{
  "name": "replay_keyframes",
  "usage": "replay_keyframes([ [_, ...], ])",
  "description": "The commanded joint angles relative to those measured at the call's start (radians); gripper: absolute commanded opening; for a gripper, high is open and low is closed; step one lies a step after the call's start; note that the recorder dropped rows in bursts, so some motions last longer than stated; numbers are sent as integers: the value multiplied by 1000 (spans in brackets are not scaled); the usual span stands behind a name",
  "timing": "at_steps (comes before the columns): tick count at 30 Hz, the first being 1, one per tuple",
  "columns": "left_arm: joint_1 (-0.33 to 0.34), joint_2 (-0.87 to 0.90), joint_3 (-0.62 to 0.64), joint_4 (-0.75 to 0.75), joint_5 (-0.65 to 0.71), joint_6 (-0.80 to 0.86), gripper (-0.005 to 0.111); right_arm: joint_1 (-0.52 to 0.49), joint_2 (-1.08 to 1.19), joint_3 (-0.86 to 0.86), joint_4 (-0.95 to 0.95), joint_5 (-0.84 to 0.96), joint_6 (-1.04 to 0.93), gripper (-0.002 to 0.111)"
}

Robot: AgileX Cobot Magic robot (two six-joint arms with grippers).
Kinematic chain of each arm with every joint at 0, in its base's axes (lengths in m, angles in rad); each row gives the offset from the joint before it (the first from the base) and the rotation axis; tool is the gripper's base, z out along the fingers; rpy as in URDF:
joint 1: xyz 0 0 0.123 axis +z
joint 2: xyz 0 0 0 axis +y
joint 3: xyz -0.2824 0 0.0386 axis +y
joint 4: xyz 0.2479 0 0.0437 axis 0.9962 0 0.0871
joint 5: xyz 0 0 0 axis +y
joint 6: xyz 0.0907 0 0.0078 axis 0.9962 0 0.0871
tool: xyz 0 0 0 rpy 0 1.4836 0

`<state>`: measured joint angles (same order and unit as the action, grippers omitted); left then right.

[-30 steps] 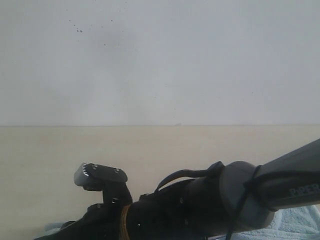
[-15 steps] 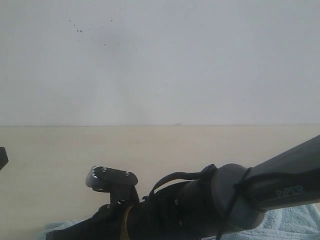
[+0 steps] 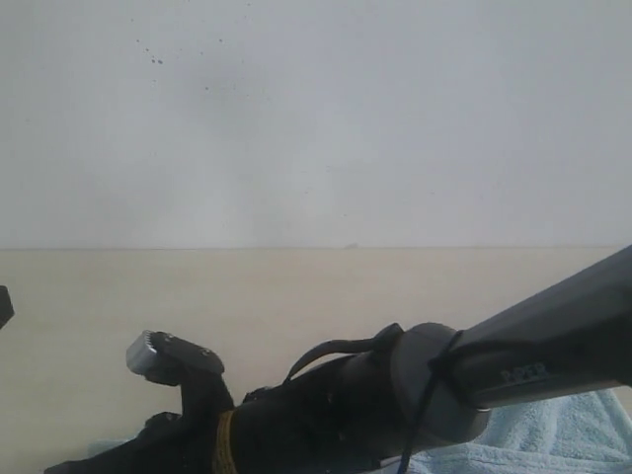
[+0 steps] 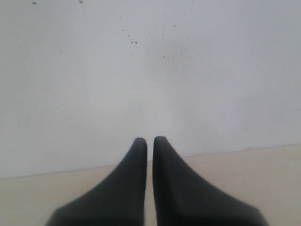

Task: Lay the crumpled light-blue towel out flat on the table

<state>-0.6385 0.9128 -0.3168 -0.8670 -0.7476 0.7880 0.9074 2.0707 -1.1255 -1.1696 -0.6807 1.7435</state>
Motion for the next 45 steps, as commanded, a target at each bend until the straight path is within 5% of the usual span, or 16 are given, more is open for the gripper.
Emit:
replay_keyframes([
  [1,1,2,2,4,-15,-10,4,-18,-14,-3,-33,293,56,0],
  [5,1,2,2,4,-30,-10,4,-15,-12,-3,-86,406,60,0],
  [15,1,2,2,15,-49,-36,4,9,-36,-3,-81,268,-62,0],
  [22,1,2,2,15,-47,-36,4,9,-82,-3,-85,540,-7,0],
  [34,1,2,2,19,-49,-36,4,22,71,-3,-34,151,96,0],
  [45,1,2,2,19,-49,-36,4,136,76,-41,124,169,-138,0],
])
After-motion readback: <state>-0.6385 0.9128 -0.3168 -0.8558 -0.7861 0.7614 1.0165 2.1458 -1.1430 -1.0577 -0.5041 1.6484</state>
